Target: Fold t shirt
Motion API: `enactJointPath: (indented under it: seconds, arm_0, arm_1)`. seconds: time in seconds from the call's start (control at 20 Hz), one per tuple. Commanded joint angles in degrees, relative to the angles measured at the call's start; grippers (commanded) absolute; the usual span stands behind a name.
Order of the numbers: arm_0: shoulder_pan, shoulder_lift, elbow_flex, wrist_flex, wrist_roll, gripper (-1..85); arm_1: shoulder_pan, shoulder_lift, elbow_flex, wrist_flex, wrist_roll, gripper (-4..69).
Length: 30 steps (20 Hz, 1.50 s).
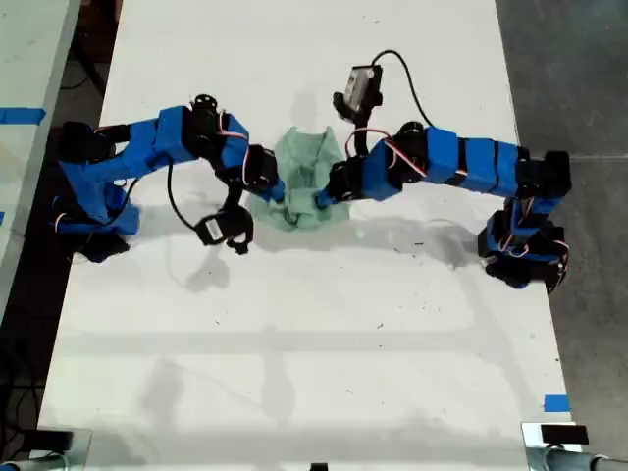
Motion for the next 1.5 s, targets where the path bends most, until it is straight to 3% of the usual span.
enactJointPath:
  seconds: [0.0, 0.2, 0.25, 0.35, 0.45, 0.65, 0.9, 0.95, 1.0, 1.05, 1.1, 1.3, 1.4, 1.45]
  arm_0:
    - [-11.3, 3.6, -0.6, -0.9, 2.0, 0.0]
    - [-20.8, -6.2, -1.1, -6.1, 3.8, 0.4]
    - [-22.1, -9.4, -1.5, -7.8, 4.4, 5.7]
    - [-23.7, -16.3, -3.5, -9.8, 6.1, 12.3]
    - [-25.0, -20.4, -4.0, -10.6, 9.1, 14.0]
    - [-30.2, -22.0, -4.0, -7.4, 13.9, 16.4]
    - [-36.8, -4.8, -4.3, 0.3, 16.0, 14.9]
    - [-37.4, 0.7, -4.2, 0.5, 16.9, 9.8]
    - [-36.7, 7.2, -3.4, 0.7, 16.5, 0.1]
    - [-34.2, 13.9, -3.1, 0.7, 16.3, 0.1]
    - [-30.1, 21.1, -2.3, 0.7, 15.6, 0.1]
    - [-6.5, 54.1, 14.3, -0.5, 3.5, 0.1]
    - [4.7, 70.7, 32.4, -4.8, -4.8, 0.1]
    - [11.5, 81.1, 45.9, -10.5, -10.3, 0.1]
  arm_1:
    - [7.4, 4.0, 1.3, -5.1, -4.1, 0.7]
    - [16.5, 1.2, 6.5, -10.0, -6.2, 0.6]
    - [18.4, -0.6, 6.6, -10.0, -6.2, 0.6]
    - [21.8, -4.3, 6.6, -8.8, -6.2, 25.8]
    - [24.6, -7.1, 6.6, -7.4, -7.2, 32.2]
    - [29.8, -10.8, 4.4, -2.1, -9.6, 32.7]
    - [35.1, -1.8, 2.5, 7.6, -11.8, 29.6]
    - [34.3, 2.0, 2.3, 9.5, -11.9, 29.0]
    - [33.0, 6.5, 2.3, 11.6, -12.1, 19.1]
    - [31.2, 11.9, 3.0, 14.0, -11.8, 3.2]
    - [28.6, 18.2, 4.8, 15.6, -11.7, 1.0]
    - [12.0, 48.1, 19.3, 18.9, -4.4, 1.1]
    - [1.9, 59.9, 31.7, 17.8, 0.5, 1.1]
    - [-2.3, 66.3, 40.3, 15.5, 2.5, 1.1]
